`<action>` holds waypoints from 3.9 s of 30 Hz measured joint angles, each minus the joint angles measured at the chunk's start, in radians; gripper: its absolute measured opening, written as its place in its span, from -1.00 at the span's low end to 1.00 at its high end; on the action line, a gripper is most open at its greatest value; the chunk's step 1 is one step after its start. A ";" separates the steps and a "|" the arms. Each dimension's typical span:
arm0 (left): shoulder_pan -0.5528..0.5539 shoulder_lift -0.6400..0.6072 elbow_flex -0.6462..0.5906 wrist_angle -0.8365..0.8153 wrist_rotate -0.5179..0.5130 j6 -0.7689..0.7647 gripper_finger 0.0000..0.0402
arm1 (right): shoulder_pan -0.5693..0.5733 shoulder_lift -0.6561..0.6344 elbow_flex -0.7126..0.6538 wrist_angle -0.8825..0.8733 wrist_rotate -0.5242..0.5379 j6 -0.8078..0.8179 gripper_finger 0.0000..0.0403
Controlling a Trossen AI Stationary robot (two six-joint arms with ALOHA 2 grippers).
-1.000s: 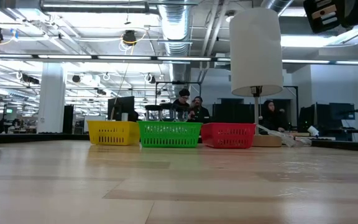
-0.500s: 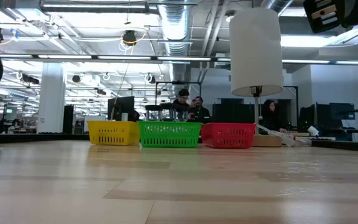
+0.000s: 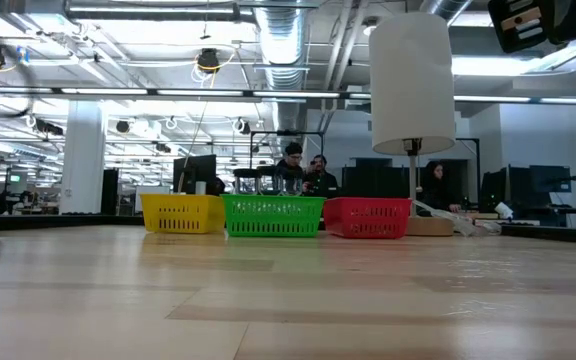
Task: Pick & Place Office items
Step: Put the brown wrist watch into the red basket
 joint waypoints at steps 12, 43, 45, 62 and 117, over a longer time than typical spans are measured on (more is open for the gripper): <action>0.163 -0.159 0.110 0.048 -0.529 0.546 -0.89 | -0.042 0.000 0.000 0.100 0.013 -0.097 -0.42; 0.508 -0.304 0.115 0.582 -0.675 1.686 -0.89 | -0.467 0.446 0.120 0.632 0.064 -0.179 -0.42; 0.506 -0.304 0.115 0.582 -0.675 1.686 -0.89 | -0.473 0.477 0.151 0.626 0.064 -0.179 -0.42; 0.500 -0.304 0.115 0.579 -0.676 1.690 -0.89 | -0.494 0.628 0.319 0.566 0.061 0.166 -0.42; 0.500 -0.305 0.115 0.584 -0.711 1.701 -0.89 | -0.495 0.612 0.318 0.676 0.310 0.178 -0.46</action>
